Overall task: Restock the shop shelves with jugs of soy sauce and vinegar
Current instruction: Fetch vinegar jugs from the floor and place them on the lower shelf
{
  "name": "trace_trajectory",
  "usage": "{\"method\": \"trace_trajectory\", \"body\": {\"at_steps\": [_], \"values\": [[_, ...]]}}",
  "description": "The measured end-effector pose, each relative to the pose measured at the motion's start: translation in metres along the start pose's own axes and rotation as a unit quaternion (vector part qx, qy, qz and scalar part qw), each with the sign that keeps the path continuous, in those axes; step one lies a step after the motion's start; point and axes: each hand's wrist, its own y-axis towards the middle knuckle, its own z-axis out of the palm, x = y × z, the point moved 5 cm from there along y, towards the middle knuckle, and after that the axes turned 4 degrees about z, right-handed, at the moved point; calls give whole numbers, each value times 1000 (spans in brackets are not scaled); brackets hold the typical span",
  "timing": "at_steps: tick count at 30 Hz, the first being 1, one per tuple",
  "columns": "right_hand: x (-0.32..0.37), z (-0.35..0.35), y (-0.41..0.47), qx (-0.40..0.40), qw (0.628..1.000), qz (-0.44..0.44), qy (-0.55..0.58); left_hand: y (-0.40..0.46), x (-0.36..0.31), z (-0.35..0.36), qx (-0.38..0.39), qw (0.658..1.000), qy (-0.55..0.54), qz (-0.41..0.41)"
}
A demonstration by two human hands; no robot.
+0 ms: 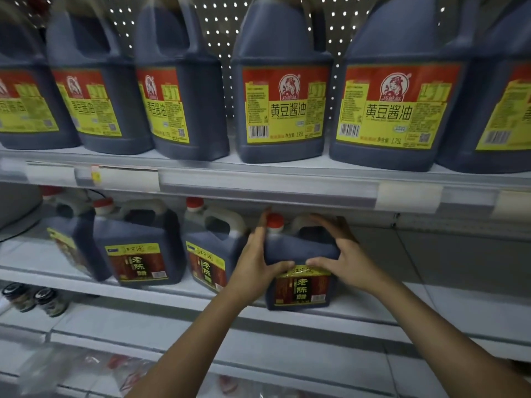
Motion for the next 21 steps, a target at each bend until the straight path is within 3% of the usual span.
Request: {"method": "trace_trajectory", "body": {"at_steps": [10,17,21], "values": [[-14,5,-11,21,999,38,0,-17,-9,6,23,985,141,97],[-6,1,1,5,1000,20,-16,-6,-9,9,2,987,157,46],[-6,-1,2,6,1000,21,-22,-12,-13,13,-41,971,234,40]]}}
